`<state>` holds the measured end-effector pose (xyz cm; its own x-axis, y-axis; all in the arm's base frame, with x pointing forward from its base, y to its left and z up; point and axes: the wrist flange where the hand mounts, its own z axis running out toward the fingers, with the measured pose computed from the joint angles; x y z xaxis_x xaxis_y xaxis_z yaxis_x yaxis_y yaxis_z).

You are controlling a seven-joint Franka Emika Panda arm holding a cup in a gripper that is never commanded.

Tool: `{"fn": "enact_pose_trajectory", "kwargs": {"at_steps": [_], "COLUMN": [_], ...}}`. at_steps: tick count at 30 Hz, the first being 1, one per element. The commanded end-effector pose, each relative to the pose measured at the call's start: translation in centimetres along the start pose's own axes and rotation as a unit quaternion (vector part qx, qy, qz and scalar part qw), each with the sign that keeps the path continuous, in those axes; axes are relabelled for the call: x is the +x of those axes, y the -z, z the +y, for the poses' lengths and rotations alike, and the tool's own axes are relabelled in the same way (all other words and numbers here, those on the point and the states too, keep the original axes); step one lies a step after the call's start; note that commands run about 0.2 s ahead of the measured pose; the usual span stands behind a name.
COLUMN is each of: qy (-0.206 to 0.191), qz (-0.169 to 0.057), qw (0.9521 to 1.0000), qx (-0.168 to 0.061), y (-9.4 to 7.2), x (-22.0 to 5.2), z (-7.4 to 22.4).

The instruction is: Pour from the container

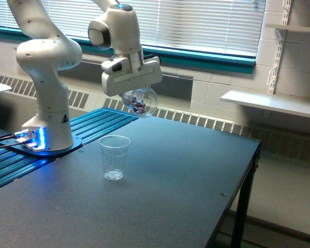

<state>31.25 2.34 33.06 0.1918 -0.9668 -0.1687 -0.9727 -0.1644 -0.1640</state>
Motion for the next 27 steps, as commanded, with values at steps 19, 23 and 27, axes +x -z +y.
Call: {"fn": "enact_pose_trajectory", "kwargs": {"at_steps": [19,23,27], "qy": [-0.164,-0.176,-0.181], "qz": [-0.041,-0.047,-0.060], "qw": [0.9856,0.9831,0.9815], "qx": [0.012,0.018,0.019], "y": [3.0,3.7,3.8], "x": [5.3,5.6,5.4], "z": [3.3,3.7,3.8]}}
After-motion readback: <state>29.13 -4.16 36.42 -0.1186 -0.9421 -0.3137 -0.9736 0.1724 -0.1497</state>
